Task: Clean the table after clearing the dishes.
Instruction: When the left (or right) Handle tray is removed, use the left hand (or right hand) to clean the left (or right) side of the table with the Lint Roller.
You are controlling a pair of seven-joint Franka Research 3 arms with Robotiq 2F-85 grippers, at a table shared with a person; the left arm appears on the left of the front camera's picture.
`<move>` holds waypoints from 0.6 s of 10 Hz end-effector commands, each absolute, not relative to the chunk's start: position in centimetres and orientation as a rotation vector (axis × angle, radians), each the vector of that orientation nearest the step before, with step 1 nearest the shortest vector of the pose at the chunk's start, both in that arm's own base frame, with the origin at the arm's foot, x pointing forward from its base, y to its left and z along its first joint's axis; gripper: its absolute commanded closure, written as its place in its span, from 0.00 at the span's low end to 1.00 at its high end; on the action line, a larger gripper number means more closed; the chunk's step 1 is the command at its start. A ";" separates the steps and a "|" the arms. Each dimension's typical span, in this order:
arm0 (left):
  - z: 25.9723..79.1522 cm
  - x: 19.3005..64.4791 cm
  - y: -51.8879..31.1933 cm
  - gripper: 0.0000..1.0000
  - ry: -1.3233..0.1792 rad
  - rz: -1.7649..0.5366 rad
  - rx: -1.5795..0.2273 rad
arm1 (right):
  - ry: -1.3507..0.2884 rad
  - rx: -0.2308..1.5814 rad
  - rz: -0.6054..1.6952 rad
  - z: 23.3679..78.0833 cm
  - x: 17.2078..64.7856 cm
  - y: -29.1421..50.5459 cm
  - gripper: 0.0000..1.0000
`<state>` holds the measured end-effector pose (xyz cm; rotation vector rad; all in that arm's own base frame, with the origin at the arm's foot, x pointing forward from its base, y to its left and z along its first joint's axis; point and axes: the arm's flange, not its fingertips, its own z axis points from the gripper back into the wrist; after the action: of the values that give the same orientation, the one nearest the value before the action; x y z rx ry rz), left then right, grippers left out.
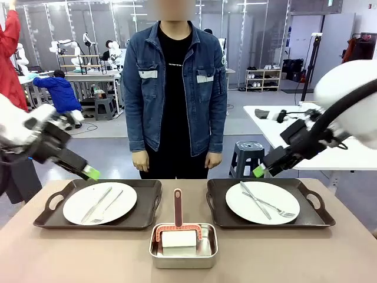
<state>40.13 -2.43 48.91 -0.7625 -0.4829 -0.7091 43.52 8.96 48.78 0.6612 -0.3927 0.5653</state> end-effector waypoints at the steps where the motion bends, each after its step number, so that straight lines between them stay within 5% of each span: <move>1: 47.9 39.7 5.4 0.00 -0.468 -0.601 -0.958 | -0.319 0.884 0.431 48.0 44.4 2.9 0.00; 6: 44.1 31.8 23.3 0.00 -0.617 -0.235 -1.005 | -0.403 1.062 0.025 43.7 39.8 -15.9 0.00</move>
<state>31.78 22.22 44.14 -0.9947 -0.5994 -0.2641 39.64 -14.73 44.35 1.0370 -0.3589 0.0662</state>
